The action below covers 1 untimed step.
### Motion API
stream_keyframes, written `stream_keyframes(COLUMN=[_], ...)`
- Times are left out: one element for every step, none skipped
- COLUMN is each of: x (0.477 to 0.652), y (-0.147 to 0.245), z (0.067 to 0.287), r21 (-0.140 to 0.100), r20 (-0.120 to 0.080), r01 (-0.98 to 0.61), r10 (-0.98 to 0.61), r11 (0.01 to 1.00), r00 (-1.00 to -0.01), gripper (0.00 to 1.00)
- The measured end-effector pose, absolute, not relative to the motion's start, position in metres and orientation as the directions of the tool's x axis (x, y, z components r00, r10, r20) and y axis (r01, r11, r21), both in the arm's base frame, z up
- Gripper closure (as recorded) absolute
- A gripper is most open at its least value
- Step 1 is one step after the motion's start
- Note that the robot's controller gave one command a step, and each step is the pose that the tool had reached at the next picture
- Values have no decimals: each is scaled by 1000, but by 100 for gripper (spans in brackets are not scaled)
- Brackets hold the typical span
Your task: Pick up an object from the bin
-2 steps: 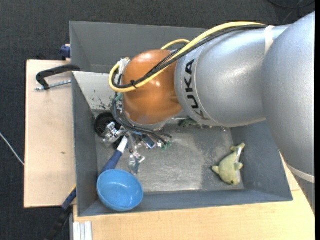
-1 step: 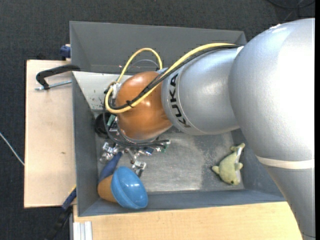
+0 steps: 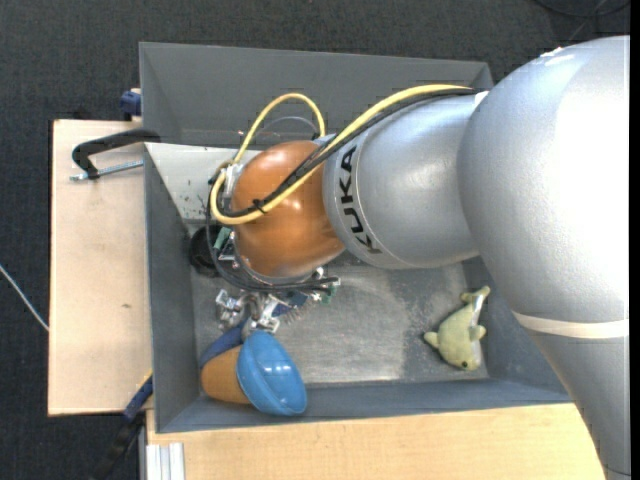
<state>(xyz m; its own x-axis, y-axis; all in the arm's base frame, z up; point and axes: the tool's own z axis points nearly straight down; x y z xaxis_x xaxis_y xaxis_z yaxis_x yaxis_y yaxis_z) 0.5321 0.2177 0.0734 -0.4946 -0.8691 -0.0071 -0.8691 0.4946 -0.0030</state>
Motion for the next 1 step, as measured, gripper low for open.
stream_keyframes(x=[548], y=[219], z=[228], r21=[-7], r20=[-13], r01=[-858], r10=[-858], r11=[514], r00=[-514], gripper=[100])
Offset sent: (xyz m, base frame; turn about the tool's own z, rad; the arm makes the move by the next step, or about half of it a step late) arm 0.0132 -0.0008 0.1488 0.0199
